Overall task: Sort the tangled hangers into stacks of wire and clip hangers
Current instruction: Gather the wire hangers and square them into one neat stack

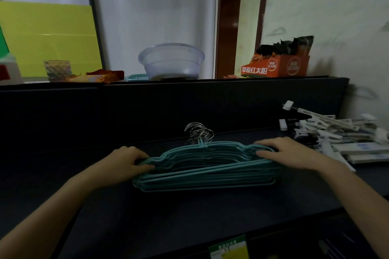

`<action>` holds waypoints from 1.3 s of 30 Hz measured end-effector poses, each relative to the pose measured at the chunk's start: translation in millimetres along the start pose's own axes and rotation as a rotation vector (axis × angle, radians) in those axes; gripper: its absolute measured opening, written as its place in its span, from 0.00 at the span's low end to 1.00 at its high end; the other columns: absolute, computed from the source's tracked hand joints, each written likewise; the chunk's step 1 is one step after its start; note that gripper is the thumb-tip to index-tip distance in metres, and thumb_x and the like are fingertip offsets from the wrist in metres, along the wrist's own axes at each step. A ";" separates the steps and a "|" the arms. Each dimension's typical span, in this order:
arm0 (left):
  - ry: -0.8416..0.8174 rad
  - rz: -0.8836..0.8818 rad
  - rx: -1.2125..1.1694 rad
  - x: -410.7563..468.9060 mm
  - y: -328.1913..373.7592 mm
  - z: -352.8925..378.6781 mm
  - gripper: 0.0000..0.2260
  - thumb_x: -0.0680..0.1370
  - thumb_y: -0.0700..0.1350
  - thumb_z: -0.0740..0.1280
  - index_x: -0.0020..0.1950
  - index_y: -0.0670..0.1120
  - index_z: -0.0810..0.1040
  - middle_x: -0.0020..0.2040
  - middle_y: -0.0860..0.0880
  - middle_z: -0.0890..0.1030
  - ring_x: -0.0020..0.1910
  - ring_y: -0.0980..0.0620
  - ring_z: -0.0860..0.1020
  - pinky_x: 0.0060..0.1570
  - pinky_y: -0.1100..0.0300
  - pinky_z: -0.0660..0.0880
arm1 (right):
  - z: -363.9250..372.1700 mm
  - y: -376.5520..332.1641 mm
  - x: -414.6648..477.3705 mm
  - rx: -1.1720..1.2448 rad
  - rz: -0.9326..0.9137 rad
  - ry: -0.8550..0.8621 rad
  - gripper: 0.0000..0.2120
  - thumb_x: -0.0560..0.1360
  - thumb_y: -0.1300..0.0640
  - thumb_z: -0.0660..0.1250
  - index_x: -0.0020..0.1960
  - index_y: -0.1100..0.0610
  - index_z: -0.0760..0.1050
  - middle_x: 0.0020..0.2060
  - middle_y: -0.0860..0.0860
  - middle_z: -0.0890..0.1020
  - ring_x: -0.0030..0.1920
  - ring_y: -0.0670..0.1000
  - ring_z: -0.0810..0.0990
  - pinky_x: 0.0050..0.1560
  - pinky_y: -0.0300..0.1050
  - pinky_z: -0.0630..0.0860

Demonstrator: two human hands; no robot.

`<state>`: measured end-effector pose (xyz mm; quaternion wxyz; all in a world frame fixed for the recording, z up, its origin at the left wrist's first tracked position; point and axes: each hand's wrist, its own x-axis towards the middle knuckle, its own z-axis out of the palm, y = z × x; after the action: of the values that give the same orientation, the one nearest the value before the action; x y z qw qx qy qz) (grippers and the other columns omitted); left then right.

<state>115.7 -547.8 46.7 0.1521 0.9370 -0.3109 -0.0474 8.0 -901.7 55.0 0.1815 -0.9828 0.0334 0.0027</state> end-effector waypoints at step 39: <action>-0.253 -0.061 0.558 59.9 37.2 -6.8 0.08 0.74 0.44 0.68 0.39 0.44 0.72 0.35 0.54 0.66 0.40 0.51 0.70 0.44 0.59 0.73 | -2.0 -26.4 41.5 -0.638 -0.004 -0.222 0.07 0.74 0.57 0.65 0.38 0.57 0.71 0.39 0.52 0.75 0.38 0.51 0.74 0.35 0.42 0.71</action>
<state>143.9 -610.1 65.2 -0.1524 0.9381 -0.3003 -0.0811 51.2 -880.5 65.6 -0.1328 -0.9838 0.0092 0.1199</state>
